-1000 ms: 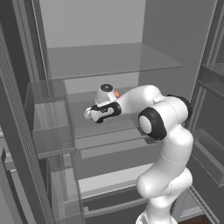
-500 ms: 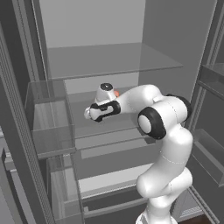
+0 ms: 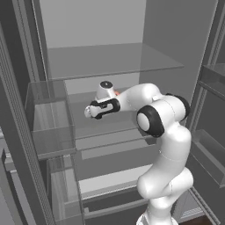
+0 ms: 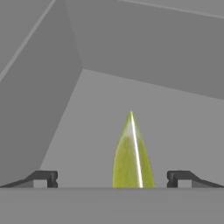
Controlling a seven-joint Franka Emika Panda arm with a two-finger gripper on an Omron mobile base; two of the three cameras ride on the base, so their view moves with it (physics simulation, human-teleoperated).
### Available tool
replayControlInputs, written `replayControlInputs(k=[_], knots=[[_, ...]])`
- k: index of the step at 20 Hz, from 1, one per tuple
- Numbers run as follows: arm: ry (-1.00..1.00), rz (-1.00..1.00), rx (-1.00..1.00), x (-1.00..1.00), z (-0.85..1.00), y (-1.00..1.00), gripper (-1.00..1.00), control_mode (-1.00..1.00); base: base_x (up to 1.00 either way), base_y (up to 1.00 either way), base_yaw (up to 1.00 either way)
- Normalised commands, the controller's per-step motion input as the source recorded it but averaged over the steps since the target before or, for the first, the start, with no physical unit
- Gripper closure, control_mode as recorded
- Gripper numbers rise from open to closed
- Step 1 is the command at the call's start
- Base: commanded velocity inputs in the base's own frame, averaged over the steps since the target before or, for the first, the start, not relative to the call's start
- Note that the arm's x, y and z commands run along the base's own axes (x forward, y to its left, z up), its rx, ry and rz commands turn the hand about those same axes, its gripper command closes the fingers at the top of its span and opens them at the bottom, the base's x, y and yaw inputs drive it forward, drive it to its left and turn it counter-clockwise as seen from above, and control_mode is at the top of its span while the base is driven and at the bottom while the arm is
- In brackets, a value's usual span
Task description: Grab a lemon wedge from the fridge and one ice cube from the ice bowl, and put them in the glass of lemonade.
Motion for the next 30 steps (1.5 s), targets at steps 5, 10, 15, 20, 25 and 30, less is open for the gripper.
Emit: replayControlInputs(k=[5,10,15,20,25,30], knots=[[0.00,0.00,0.00,0.00,-0.17,0.00,1.00,-1.00,0.00,0.00,0.00],[0.00,0.00,0.00,0.00,-0.18,0.00,1.00,-1.00,0.00,0.00,0.00],[0.00,0.00,0.00,-0.01,-0.14,0.00,1.00,-1.00,0.00,0.00,0.00],[0.00,0.00,0.00,-0.07,-0.09,0.00,1.00,-1.00,0.00,0.00,0.00],[-0.03,0.00,0.00,-0.43,0.00,0.00,1.00,-1.00,0.00,0.00,0.00],[-0.05,0.00,0.01,-0.74,0.01,-0.14,1.00,-1.00,0.00,0.00,0.00]])
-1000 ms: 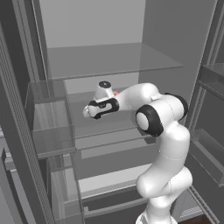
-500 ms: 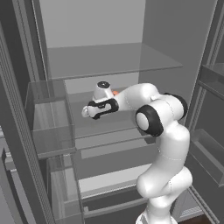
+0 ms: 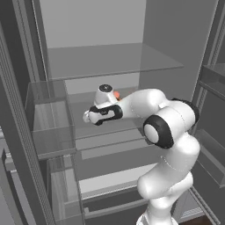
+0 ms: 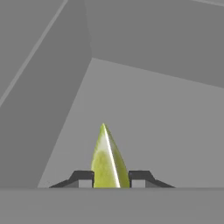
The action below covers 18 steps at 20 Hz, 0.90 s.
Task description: Grab a lemon wedge from the fridge and one ice cube from the ice bowl, and put them in the glass of lemonade.
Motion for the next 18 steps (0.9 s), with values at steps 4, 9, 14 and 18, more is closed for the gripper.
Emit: replayControlInputs(k=[4,9,14,18], knots=[[-0.02,-0.03,0.05,-0.72,0.13,-0.41,1.00,-1.00,0.00,0.00,0.00],[0.00,-0.02,0.03,-0.64,0.50,-0.45,1.00,-1.00,0.00,0.00,0.00],[0.02,-0.01,0.00,-0.59,0.91,-0.33,1.00,-1.00,0.00,0.00,0.00],[0.05,-0.03,0.00,-0.91,0.98,-0.30,1.00,-1.00,0.00,0.00,0.00]])
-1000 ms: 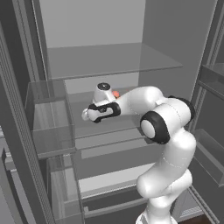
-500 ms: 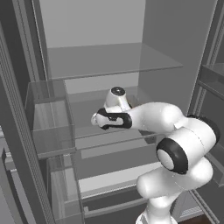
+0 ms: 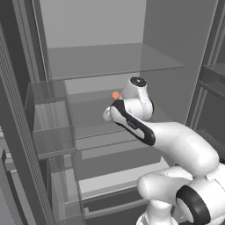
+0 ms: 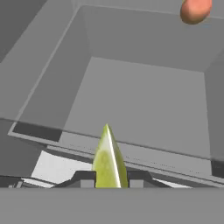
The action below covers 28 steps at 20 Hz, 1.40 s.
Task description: Grab a lemon wedge from the fridge and one ice cube from the ice bowl, and put them in the glass of lemonade.
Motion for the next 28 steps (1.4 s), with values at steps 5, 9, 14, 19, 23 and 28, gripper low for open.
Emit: replayControlInputs(k=[5,9,14,19,23,28], knots=[[0.04,-0.04,0.00,-1.00,0.93,-0.42,1.00,-1.00,0.00,0.00,0.00],[0.03,-0.05,0.00,-1.00,0.52,-0.41,1.00,-1.00,0.00,0.00,0.00],[-0.01,-0.02,0.00,-0.91,0.17,-0.23,1.00,-1.00,0.00,0.00,0.00],[0.00,0.00,0.00,-0.03,0.00,0.00,1.00,-1.00,0.00,0.00,0.00],[0.00,0.00,0.00,-0.05,0.00,0.00,1.00,1.00,-0.20,-0.01,-0.01],[0.00,0.00,0.00,0.00,0.00,0.00,1.00,1.00,-1.00,-0.01,-0.03]])
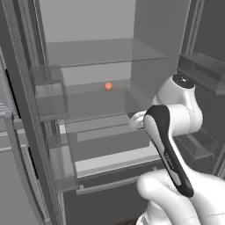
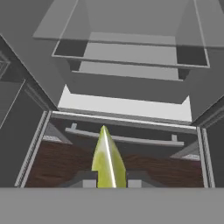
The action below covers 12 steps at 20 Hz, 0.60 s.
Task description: Grab a lemon wedge from the fridge and one ice cube from the ice bowl, and put them in the glass of lemonade.
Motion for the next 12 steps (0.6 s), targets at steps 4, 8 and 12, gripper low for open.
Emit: replayControlInputs(k=[4,8,12], knots=[[0.00,0.00,0.00,0.00,0.00,0.00,1.00,1.00,-1.00,0.00,0.00],[0.00,0.00,0.00,0.00,0.00,0.00,1.00,1.00,-1.00,0.20,0.12],[0.00,0.00,0.00,0.00,0.00,0.00,1.00,1.00,-1.00,0.50,0.32]])
